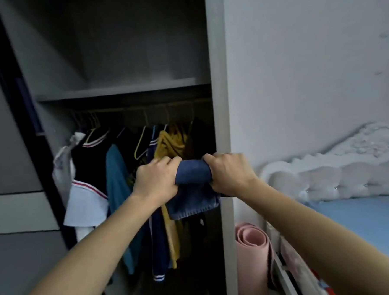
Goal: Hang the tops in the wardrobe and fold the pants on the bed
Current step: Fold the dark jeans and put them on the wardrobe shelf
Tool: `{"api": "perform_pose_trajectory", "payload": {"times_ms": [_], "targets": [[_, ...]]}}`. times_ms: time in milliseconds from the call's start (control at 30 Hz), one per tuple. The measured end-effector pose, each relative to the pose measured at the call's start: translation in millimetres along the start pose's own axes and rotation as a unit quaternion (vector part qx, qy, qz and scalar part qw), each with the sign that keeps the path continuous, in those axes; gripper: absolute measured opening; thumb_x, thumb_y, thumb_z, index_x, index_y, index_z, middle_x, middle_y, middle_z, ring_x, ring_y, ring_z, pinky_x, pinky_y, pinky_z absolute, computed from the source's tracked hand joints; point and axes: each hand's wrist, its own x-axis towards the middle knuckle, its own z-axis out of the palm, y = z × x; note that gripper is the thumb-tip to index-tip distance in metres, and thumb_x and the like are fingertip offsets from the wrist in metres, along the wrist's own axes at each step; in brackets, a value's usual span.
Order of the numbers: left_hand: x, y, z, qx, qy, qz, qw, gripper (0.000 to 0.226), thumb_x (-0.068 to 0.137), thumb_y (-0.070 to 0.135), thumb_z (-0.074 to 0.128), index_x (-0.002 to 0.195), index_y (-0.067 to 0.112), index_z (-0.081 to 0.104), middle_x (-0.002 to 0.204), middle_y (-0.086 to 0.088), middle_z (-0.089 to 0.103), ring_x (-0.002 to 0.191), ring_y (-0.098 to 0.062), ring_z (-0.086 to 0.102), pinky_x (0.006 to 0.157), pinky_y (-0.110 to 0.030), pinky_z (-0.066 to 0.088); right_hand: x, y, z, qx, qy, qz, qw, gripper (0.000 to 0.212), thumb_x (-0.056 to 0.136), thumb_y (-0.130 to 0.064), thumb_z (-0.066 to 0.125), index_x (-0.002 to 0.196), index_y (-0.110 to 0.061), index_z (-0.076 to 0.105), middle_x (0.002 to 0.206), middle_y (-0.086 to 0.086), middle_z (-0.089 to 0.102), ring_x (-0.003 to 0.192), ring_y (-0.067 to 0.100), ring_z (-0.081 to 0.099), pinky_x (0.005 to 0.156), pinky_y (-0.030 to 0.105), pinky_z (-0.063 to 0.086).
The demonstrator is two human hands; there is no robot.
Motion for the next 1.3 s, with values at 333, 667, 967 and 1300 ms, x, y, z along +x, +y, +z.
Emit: {"api": "perform_pose_trajectory", "payload": {"times_ms": [333, 667, 967, 1300], "targets": [[93.2, -181.9, -63.3, 0.086, 0.160, -0.026, 0.983, 0.041, 0.071, 0.027, 0.066, 0.112, 0.023, 0.060, 0.101, -0.003, 0.067, 0.093, -0.031, 0.063, 0.062, -0.035, 0.046, 193.5, -64.2, -65.9, -0.023, 0.189, -0.019, 0.981, 0.038, 0.071, -0.037, 0.066, 0.107, -0.026, 0.057, 0.093, -0.001, 0.068, 0.079, 0.031, 0.068, 0.057, 0.031, 0.037], [287.2, -230.8, -67.5, 0.129, 0.337, 0.018, 0.932, 0.051, 0.079, 0.031, 0.072, 0.124, 0.017, 0.050, 0.116, -0.012, 0.061, 0.101, -0.035, 0.060, 0.073, -0.050, 0.052, 359.3, 25.2, -71.6, -0.092, 0.369, 0.004, 0.925, 0.046, 0.082, -0.040, 0.069, 0.119, -0.019, 0.053, 0.101, 0.009, 0.065, 0.084, 0.031, 0.065, 0.064, 0.036, 0.036], [471.1, -244.9, 15.6, 0.085, 0.351, -0.007, 0.933, 0.057, 0.078, 0.024, 0.068, 0.130, 0.018, 0.049, 0.123, -0.009, 0.058, 0.111, -0.034, 0.055, 0.073, -0.047, 0.049, 499.9, 116.8, -8.2, -0.117, 0.354, 0.040, 0.927, 0.047, 0.084, -0.032, 0.069, 0.124, -0.018, 0.051, 0.109, 0.011, 0.064, 0.094, 0.033, 0.064, 0.071, 0.043, 0.047], [506.5, -240.3, 96.6, 0.065, 0.224, 0.061, 0.970, 0.037, 0.075, 0.048, 0.064, 0.102, 0.027, 0.049, 0.097, -0.001, 0.066, 0.083, -0.030, 0.064, 0.062, -0.033, 0.039, 518.5, 142.5, 65.8, -0.168, 0.193, 0.032, 0.966, 0.040, 0.077, -0.044, 0.065, 0.112, -0.027, 0.054, 0.101, 0.002, 0.069, 0.084, 0.031, 0.067, 0.065, 0.034, 0.037]]}}
